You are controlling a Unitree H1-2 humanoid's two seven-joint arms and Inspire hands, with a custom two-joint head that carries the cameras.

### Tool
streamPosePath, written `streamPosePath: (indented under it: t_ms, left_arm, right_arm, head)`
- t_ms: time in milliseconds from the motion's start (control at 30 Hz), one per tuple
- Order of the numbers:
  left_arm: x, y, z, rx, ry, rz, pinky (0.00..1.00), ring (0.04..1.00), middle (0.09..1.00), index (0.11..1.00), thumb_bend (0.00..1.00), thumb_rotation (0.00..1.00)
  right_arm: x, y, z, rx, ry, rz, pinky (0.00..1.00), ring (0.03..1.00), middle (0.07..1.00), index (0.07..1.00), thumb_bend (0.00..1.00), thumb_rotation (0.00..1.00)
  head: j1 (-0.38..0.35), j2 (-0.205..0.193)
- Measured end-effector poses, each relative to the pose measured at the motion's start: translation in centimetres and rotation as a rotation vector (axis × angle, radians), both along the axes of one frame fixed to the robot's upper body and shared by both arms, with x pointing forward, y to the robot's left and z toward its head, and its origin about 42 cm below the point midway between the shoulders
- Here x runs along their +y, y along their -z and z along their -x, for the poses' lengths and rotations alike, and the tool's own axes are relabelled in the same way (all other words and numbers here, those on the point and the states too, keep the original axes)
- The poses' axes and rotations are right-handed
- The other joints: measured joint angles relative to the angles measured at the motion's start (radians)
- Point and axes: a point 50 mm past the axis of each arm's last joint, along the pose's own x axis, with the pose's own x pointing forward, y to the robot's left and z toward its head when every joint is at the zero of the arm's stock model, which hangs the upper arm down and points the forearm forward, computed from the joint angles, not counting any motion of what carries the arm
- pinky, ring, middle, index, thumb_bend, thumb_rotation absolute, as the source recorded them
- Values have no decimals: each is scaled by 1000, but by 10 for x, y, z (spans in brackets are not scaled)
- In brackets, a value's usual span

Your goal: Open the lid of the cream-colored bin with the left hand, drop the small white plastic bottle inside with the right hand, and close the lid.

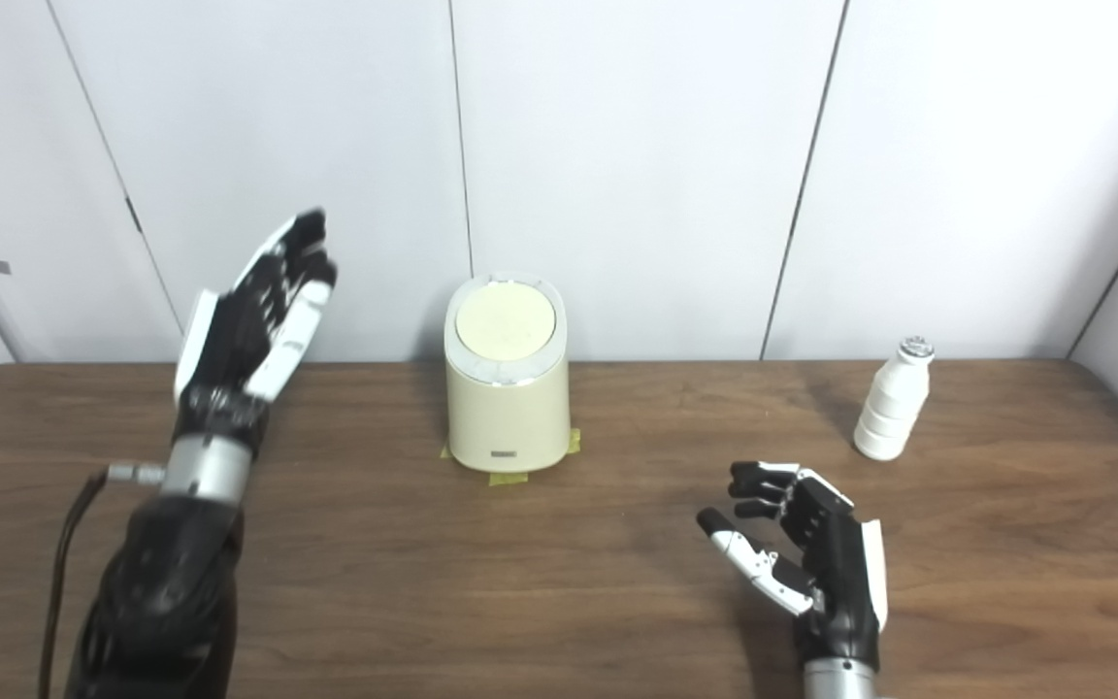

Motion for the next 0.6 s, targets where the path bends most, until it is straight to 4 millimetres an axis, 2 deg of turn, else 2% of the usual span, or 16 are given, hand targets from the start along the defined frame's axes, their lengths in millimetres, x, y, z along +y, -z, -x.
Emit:
streamPosePath:
  t_ms: [133,200,267,400,533,600]
  left_arm:
    - [-11,-24,-25,0,8,-93,882,958,980,968,616,666]
    - [-17,-28,-35,13,12,-104,890,960,981,981,623,713]
    - [-21,-25,-42,53,15,-119,881,954,976,981,631,726]
    - [-27,-10,-57,136,2,-154,852,941,977,990,643,676]
    - [-34,-3,-77,203,-5,-257,870,971,999,1000,722,786]
    - [-37,-4,-87,231,-4,-315,865,979,1000,1000,753,798]
  right_arm:
    - [0,0,-1,0,2,-1,517,590,617,493,481,140]
    - [1,0,-1,1,4,-3,514,588,616,493,481,139]
    - [1,1,-3,2,4,-4,514,588,617,493,481,140]
    - [2,1,-3,3,5,2,512,590,619,493,481,140]
    - [2,1,-4,2,8,8,510,586,614,493,481,140]
    - [2,0,-4,-2,7,7,511,586,614,493,481,140]
  head:
    - [-2,-2]
    - [-2,-3]
    - [-2,-3]
    - [-2,-5]
    - [-2,-5]
    - [-2,-5]
